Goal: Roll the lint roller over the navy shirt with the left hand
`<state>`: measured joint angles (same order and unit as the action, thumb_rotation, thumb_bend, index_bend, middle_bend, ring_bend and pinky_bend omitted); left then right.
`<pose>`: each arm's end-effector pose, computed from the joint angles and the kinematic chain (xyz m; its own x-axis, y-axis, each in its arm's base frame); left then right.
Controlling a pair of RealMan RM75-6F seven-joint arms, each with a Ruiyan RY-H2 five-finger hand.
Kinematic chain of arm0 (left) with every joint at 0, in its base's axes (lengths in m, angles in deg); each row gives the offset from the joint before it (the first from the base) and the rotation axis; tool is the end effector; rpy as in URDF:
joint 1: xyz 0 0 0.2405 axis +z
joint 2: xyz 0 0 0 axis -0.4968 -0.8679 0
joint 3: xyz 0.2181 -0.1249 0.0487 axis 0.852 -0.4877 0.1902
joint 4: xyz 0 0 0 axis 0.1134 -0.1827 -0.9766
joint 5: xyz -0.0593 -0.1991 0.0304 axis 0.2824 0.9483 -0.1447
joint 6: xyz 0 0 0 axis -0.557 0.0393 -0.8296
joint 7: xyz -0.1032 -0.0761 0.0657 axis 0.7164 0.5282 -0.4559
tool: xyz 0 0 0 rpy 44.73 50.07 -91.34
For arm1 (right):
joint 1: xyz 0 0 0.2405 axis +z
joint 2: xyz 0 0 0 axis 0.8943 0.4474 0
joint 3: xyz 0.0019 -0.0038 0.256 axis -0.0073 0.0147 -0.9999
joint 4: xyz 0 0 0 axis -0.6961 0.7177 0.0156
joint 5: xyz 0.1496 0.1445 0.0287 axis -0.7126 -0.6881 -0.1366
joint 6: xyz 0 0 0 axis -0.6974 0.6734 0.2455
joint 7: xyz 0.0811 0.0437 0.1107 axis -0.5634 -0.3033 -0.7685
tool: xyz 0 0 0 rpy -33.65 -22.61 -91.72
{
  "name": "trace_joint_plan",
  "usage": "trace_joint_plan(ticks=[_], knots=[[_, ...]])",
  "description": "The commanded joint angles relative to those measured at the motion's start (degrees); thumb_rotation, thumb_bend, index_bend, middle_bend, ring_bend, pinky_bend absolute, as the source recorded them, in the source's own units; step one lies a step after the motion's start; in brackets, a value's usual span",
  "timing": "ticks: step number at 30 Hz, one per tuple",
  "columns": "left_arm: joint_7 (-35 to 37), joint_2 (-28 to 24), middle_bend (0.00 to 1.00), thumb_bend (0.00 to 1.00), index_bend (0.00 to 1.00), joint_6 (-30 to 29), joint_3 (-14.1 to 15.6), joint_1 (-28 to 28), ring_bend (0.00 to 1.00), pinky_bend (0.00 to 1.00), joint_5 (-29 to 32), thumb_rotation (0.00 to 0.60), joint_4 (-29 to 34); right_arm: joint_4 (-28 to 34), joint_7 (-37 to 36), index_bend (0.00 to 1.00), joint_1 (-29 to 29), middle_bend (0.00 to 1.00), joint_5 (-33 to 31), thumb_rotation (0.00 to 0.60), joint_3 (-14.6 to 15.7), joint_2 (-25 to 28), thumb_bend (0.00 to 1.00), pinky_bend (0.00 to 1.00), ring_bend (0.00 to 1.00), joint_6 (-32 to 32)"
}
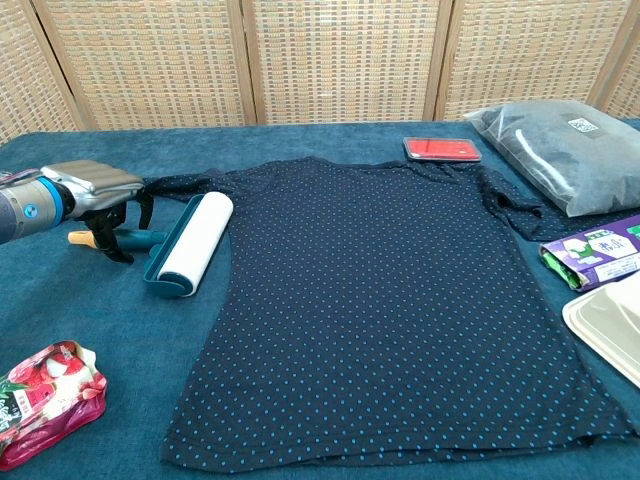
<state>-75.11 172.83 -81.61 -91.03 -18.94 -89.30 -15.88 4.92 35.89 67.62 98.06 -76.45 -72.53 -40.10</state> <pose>-0.2269 0.4082 -0.0208 0.7624 0.3216 0.5615 0.6410 -0.2559 -0.7236 -0.3201 -0.1818 0.1272 0.4377 -0.0039 0.8991 -0.8987 0.0282 0.4376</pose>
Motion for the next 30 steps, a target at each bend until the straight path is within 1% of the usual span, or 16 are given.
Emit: trace_joint_plan(ticks=[1, 3, 4, 6, 7, 9, 12, 16, 19, 22, 25, 28, 30], knots=[[-0.18, 0.74, 0.89, 0.28, 0.45, 0.16, 0.29, -0.29, 0.73, 0.68, 0.02, 0.6, -0.82, -0.01, -0.11, 0.0, -0.03, 0.0, -0.03, 0.6, -0.01, 0.03, 0.13, 0.0, 0.0, -0.04], [-0.26, 1.08, 0.89, 0.4, 0.5, 0.24, 0.47, -0.36, 0.73, 0.68, 0.01, 0.6, -1.19, -0.05, -0.27, 0.0, -0.06, 0.0, -0.06, 0.6, 0.0, 0.07, 0.13, 0.0, 0.0, -0.03], [-0.34, 1.27, 0.89, 0.44, 0.52, 0.34, 0.64, -0.42, 0.73, 0.68, -0.03, 0.6, -1.42, -0.05, -0.38, 0.0, -0.06, 0.0, -0.05, 0.6, 0.01, 0.09, 0.13, 0.0, 0.0, -0.04], [-0.53, 1.5, 0.89, 0.55, 0.61, 0.43, 0.88, -0.47, 0.73, 0.68, 0.0, 0.6, -1.66, -0.03, -0.52, 0.0, -0.08, 0.0, 0.09, 0.6, 0.04, 0.16, 0.13, 0.0, 0.0, -0.15], [-0.69, 1.56, 0.89, 0.57, 0.64, 0.46, 1.02, -0.49, 0.73, 0.68, 0.03, 0.6, -1.73, -0.01, -0.57, 0.0, -0.09, 0.0, 0.17, 0.6, 0.04, 0.2, 0.13, 0.0, 0.0, -0.23], [-1.04, 1.65, 0.89, 0.63, 0.73, 0.29, 1.25, -0.5, 0.73, 0.68, 0.05, 0.6, -1.67, 0.08, -0.72, 0.0, -0.15, 0.0, 0.32, 0.6, 0.01, 0.27, 0.13, 0.0, 0.0, -0.48], [-1.34, 1.28, 0.89, 0.66, 0.81, -0.57, 1.31, -0.51, 0.73, 0.68, -0.29, 0.6, -0.76, 0.22, -0.95, 0.0, -0.24, 0.0, 0.45, 0.6, 0.03, 0.41, 0.13, 0.0, 0.0, -0.7], [-2.31, -0.71, 0.89, 0.66, 0.83, -1.95, 1.04, -0.97, 0.73, 0.68, -0.94, 0.6, 2.06, 0.33, -1.16, 0.0, -0.28, 0.0, 0.51, 0.6, 0.07, 0.53, 0.13, 0.0, 0.0, -0.74], [-5.52, -3.46, 0.89, 0.66, 0.84, -1.89, 0.95, -2.15, 0.73, 0.67, 0.66, 0.6, 5.56, 0.53, -1.28, 0.0, -0.27, 0.0, 0.69, 0.6, 0.09, 0.6, 0.13, 0.0, 0.0, -0.84], [-11.89, -7.4, 0.89, 0.66, 0.84, -1.34, 0.89, -4.82, 0.73, 0.67, 6.16, 0.6, 11.64, 0.74, -1.24, 0.0, -0.28, 0.0, 0.86, 0.6, 0.19, 0.73, 0.13, 0.0, 0.0, -0.87], [-16.45, -9.97, 0.89, 0.66, 0.85, -1.97, 0.92, -7.08, 0.73, 0.67, 11.6, 0.6, 16.37, 0.86, -1.53, 0.0, -0.32, 0.0, 0.81, 0.6, 0.19, 0.86, 0.13, 0.0, 0.0, -0.86], [-21.75, -12.07, 0.89, 0.66, 0.85, -4.39, 1.17, -10.17, 0.73, 0.67, 17.69, 0.6, 21.17, 0.94, -2.25, 0.0, -0.41, 0.0, 0.69, 0.6, 0.03, 1.2, 0.13, 0.0, 0.0, -1.04], [-23.91, -12.67, 0.89, 0.66, 0.86, -5.51, 1.39, -11.61, 0.73, 0.67, 20.43, 0.6, 22.92, 0.99, -2.73, 0.0, -0.46, 0.0, 0.59, 0.6, -0.07, 1.39, 0.13, 0.0, 0.0, -1.11]])
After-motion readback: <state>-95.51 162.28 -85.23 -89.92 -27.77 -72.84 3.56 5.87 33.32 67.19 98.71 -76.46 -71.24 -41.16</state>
